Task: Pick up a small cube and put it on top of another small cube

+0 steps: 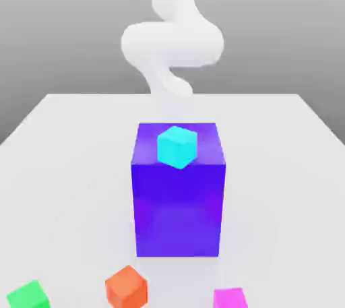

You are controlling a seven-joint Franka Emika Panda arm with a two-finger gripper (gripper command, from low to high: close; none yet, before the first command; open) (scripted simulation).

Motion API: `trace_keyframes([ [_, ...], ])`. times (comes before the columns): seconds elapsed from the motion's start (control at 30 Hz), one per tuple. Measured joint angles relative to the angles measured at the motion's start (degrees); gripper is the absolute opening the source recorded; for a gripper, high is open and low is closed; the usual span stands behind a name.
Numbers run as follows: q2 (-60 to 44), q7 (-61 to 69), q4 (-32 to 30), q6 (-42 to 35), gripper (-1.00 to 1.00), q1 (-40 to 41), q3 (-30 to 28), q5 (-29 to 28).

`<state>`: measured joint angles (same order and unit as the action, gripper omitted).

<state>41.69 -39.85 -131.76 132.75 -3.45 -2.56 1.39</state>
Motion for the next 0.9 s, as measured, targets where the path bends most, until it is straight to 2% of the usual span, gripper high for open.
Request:
trace_keyframes([
  [0.4, -20.06, 30.43, 0.11, 4.66, 0.0, -14.43, -10.88, 8.84],
  [0.7, -35.14, 53.67, 0.25, 7.9, 0.0, -19.61, -13.48, 16.43],
  [0.9, -44.6, 67.3, 0.19, 10.57, 0.0, -21.36, -13.0, 18.82],
])
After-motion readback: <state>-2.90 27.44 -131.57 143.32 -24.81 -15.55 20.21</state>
